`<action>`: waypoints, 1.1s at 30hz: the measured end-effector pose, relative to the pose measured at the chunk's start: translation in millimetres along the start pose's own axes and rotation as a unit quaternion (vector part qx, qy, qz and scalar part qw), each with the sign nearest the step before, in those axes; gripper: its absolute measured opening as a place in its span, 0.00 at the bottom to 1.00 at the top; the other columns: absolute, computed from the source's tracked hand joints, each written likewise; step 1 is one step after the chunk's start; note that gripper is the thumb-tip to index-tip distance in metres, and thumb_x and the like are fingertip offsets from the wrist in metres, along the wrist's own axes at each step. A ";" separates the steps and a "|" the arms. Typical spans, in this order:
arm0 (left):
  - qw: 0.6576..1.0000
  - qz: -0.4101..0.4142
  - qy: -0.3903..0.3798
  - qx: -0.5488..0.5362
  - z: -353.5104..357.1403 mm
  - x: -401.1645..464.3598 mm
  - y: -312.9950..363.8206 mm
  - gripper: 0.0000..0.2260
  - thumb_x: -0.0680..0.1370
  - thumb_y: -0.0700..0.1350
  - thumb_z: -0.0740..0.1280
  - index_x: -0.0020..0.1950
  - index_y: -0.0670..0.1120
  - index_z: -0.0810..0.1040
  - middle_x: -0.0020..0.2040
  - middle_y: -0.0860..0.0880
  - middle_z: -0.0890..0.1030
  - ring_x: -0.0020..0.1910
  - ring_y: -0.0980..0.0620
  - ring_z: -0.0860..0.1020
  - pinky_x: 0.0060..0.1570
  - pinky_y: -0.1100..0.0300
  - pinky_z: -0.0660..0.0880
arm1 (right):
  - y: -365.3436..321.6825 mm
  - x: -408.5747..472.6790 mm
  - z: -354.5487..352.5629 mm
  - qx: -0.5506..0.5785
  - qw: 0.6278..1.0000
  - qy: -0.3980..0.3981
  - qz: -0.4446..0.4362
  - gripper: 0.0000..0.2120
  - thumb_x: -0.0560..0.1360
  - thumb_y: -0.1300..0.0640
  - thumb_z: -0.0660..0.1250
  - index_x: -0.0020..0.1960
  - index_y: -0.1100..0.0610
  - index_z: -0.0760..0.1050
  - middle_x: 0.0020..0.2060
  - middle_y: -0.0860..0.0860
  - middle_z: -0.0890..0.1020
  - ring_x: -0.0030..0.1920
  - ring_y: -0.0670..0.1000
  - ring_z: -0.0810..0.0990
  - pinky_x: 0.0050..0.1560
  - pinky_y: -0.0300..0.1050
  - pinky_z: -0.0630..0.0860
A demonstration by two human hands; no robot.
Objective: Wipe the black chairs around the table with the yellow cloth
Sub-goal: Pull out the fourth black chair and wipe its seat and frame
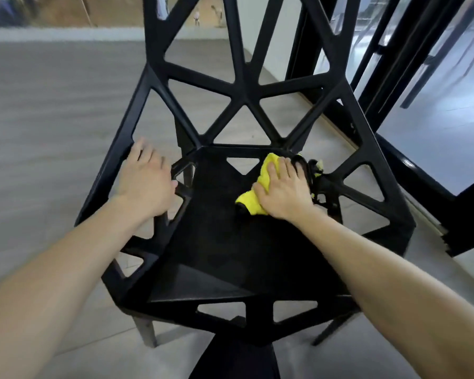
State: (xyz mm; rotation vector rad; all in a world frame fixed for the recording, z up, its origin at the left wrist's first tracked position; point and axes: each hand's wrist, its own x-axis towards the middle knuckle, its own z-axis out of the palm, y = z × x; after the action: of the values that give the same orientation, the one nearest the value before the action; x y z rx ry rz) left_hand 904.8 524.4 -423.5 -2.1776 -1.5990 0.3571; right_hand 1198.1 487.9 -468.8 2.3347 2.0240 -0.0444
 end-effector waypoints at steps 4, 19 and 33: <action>0.993 0.078 0.013 0.087 11.6 5.6 -17.1 0.23 0.85 0.55 0.54 0.67 0.46 0.83 0.65 0.47 0.84 0.68 0.45 0.78 0.80 0.45 0.57 | -112.3 -38.4 0.3 0.074 0.983 0.016 -0.169 0.39 0.82 0.33 0.48 0.85 0.56 0.58 0.85 0.61 0.56 0.85 0.59 0.53 0.84 0.62 0.43; 0.990 0.124 0.022 0.066 7.8 -11.2 -18.2 0.20 0.82 0.56 0.55 0.61 0.48 0.83 0.59 0.49 0.84 0.62 0.46 0.78 0.68 0.49 0.66 | -102.4 -116.1 -3.5 0.081 0.922 -0.026 -0.378 0.39 0.82 0.30 0.51 0.86 0.49 0.55 0.86 0.53 0.54 0.86 0.51 0.49 0.85 0.55 0.42; 0.990 0.126 0.047 0.044 10.5 -52.2 -16.8 0.17 0.83 0.51 0.56 0.56 0.46 0.82 0.52 0.47 0.84 0.54 0.44 0.78 0.66 0.48 0.67 | -88.8 -121.0 -2.1 0.074 0.913 -0.036 -0.400 0.37 0.84 0.31 0.52 0.86 0.50 0.56 0.86 0.49 0.55 0.86 0.46 0.47 0.85 0.51 0.41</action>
State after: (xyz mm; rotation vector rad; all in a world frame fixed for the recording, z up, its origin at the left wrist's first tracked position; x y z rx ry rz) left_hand 869.9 480.9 -426.8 -2.2973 -1.2376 0.3859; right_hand 1093.0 381.0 -461.8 1.3593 2.8474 -0.3144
